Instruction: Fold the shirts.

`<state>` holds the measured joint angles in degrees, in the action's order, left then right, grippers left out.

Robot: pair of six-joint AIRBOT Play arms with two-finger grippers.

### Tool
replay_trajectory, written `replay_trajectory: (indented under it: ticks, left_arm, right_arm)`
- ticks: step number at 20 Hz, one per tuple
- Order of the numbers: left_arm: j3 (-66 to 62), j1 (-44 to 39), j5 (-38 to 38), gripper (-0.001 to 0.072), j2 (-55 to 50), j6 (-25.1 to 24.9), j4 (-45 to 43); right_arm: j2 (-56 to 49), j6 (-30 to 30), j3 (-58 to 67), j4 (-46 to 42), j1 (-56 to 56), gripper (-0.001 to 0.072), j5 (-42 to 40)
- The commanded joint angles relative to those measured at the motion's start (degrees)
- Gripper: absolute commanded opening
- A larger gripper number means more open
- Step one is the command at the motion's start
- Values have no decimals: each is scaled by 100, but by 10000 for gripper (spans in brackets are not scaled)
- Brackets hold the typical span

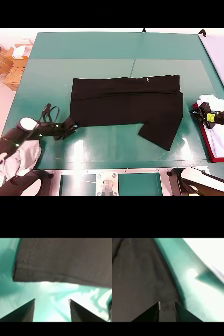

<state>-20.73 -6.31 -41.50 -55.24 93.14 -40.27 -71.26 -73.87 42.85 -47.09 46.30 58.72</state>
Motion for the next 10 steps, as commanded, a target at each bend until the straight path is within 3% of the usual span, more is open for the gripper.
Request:
replay_trajectory:
  ticks: [1,6,10]
  left_arm:
    - [365,-590,1759,496,59,494,433]
    - [350,-1001,3213,495,-120,1174,568]
    - [20,-1661,3161,496,-1010,1182,1161]
  right_arm:
    - [35,107,-133,326,-184,232,-334]
    - [35,105,-133,409,-507,233,-551]
    - [35,107,-133,455,-560,233,-686]
